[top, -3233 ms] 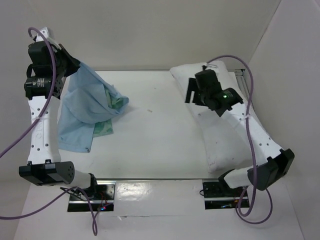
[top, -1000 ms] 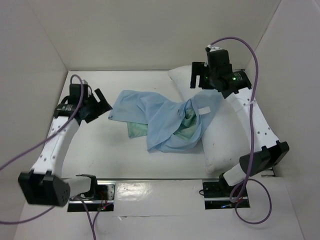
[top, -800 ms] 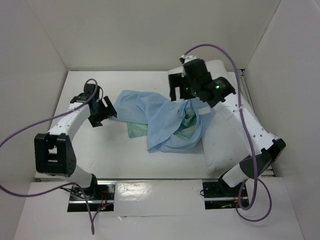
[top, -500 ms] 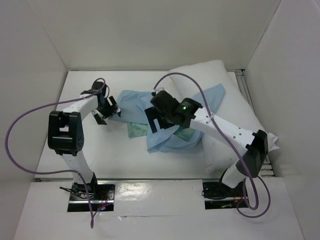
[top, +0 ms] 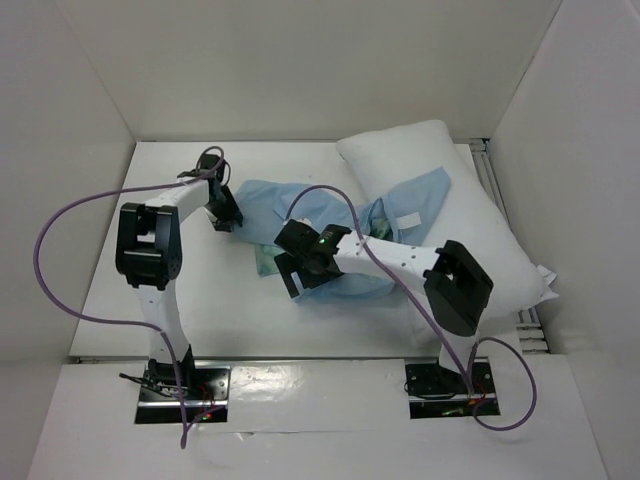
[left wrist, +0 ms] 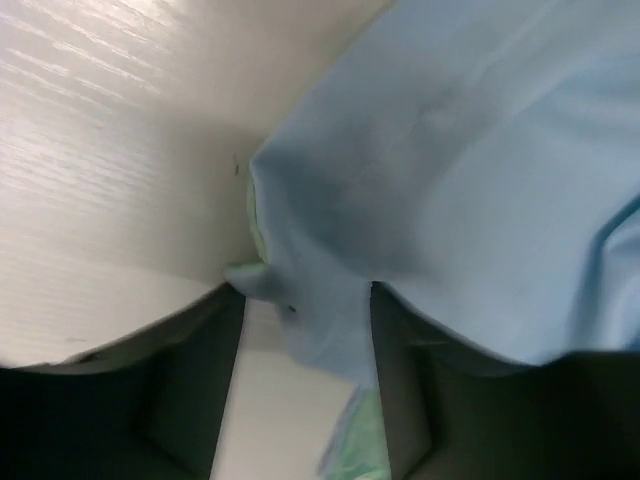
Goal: Put the pillow into the pillowcase
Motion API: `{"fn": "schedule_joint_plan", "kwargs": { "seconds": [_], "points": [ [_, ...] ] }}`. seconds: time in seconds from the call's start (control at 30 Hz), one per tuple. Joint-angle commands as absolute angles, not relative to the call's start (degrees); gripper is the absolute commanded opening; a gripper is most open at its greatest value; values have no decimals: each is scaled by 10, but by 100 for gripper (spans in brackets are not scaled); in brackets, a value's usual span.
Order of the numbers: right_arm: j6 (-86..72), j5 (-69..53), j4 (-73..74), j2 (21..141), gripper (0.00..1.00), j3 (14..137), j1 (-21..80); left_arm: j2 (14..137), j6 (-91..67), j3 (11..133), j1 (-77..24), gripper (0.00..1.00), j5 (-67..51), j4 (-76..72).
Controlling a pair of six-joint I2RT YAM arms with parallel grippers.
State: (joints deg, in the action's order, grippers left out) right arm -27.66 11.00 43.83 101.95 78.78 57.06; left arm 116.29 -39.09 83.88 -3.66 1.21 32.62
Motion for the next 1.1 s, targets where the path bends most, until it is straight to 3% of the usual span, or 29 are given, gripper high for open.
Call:
{"fn": "schedule_joint_plan", "kwargs": {
  "seconds": [0.0, 0.07, 0.1, 0.17, 0.2, 0.3, 0.47, 0.6, 0.83, 1.07],
  "points": [
    [-285, 93, 390, 1060, 100, 797, 549, 1218, -386, 842, -44, 44, -13, 316],
    [-285, 87, 378, 1074, 100, 797, 544, 1230, -386, 859, -44, 0, -23, 316],
    [-291, 87, 373, 1084, 98, 802, 544, 1230, -386, 859, -44, 0, -23, 322],
    [-299, 87, 360, 1106, 80, 802, 544, 1222, -386, 873, -44, 0, -23, 329],
    [-311, 105, 360, 1113, 52, 802, 539, 1203, -386, 873, -44, 0, -23, 336],
    [-324, 140, 385, 1118, 0, 817, 539, 1166, -372, 907, -38, 0, -23, 348],
    [-280, 226, 456, 1024, 0, 875, 498, 1116, -346, 1038, -10, 0, -39, 416],
    [-202, 242, 522, 954, 0, 992, 419, 1103, -340, 1184, 18, 0, -82, 445],
    [-121, 243, 575, 915, 0, 1265, 315, 1055, -378, 1288, 108, 0, -202, 429],
    [-86, 189, 490, 777, 0, 1220, 315, 1005, -428, 1281, 192, 0, -289, 362]
  ]
}}
